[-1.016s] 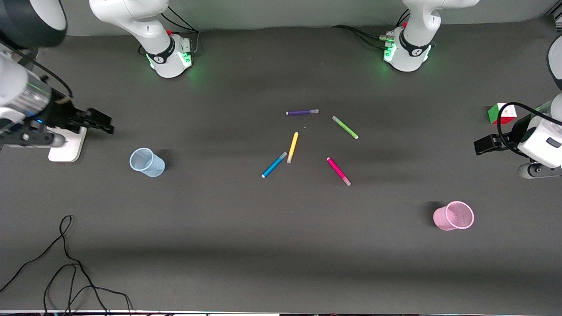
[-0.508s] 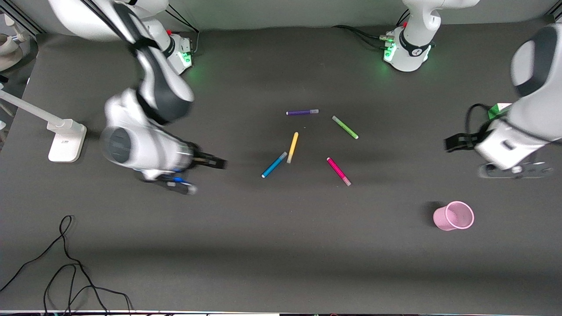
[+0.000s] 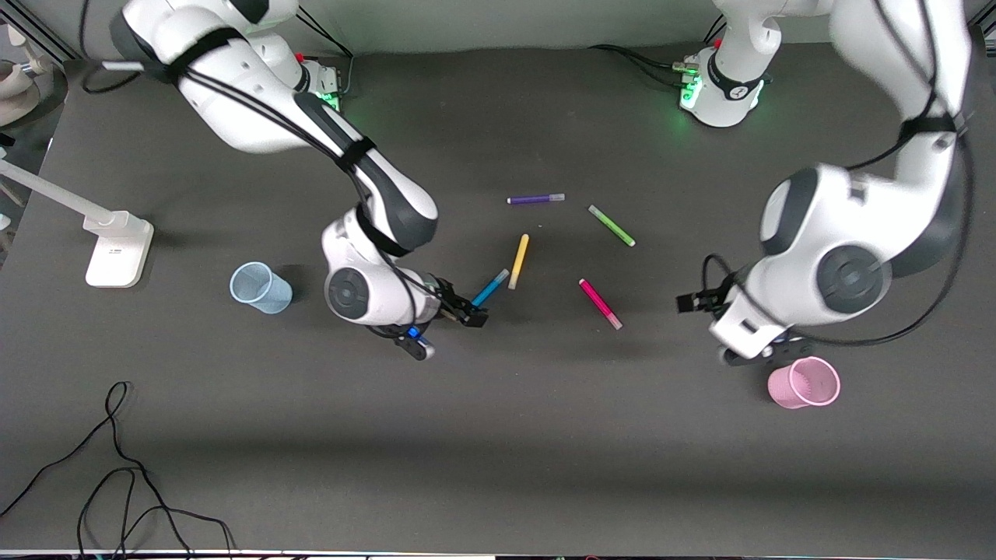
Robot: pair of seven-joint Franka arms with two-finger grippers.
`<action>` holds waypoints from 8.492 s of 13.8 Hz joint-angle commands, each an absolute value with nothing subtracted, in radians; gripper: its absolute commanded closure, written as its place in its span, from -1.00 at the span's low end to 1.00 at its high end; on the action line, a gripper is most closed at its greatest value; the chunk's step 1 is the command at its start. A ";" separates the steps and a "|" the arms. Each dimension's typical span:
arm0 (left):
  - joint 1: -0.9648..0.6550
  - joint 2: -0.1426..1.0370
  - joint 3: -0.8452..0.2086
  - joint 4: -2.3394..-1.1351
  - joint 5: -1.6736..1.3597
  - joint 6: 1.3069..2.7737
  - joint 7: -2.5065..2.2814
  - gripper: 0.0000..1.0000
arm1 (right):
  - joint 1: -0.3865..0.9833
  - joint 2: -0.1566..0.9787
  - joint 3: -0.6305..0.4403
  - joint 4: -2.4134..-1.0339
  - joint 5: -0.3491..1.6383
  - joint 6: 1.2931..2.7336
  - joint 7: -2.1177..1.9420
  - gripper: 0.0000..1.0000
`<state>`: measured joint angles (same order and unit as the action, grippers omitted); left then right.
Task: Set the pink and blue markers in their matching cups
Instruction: 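Lower the right gripper onto the blue marker while the left gripper reaches the pink marker, then close the right gripper on the blue marker while the left gripper grasps the pink marker, then carry the blue marker with the right gripper over the light blue cup, then lower the blue marker into the cup while the left gripper carries the pink marker, then release the blue marker into the cup while the left gripper lowers the pink marker, then open the left gripper to drop the pink marker into the pink cup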
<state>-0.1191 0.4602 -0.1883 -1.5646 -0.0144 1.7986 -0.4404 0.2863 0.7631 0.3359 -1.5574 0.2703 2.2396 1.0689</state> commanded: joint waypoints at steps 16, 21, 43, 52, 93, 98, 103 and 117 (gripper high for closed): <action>-0.319 0.673 -0.187 -1.704 -0.121 2.155 -1.006 -0.24 | 0.296 0.870 0.324 -1.540 0.233 2.287 1.121 0.63; -0.322 0.684 -0.189 -1.715 -0.126 2.200 -1.006 0.55 | 0.258 0.795 0.318 -1.540 0.219 2.234 1.117 1.00; -0.322 0.689 -0.187 -1.732 -0.126 2.218 -1.005 1.00 | 0.239 -0.088 -0.282 -2.487 -0.014 2.804 -0.222 1.00; -0.135 0.675 -0.186 -1.271 -0.133 1.539 -0.820 1.00 | 0.261 0.026 -0.279 -2.491 0.003 2.927 -0.127 1.00; 0.532 1.014 -0.187 -1.127 -0.807 1.471 0.181 -1.00 | 0.252 -0.156 -0.216 -1.879 -0.006 1.761 -0.028 -1.00; 0.526 0.971 -0.184 -1.112 -0.767 1.447 0.178 -1.00 | 0.255 -0.158 -0.215 -1.873 -0.006 1.761 -0.025 -1.00; 0.454 0.774 -0.181 -1.179 -0.534 1.457 0.146 -1.00 | 0.252 -0.164 -0.178 -1.809 -0.008 1.622 0.030 -1.00; 0.160 -0.061 -0.192 -1.784 0.043 1.706 -0.138 -1.00 | 0.249 -0.127 -0.175 -1.779 -0.003 1.615 0.051 -1.00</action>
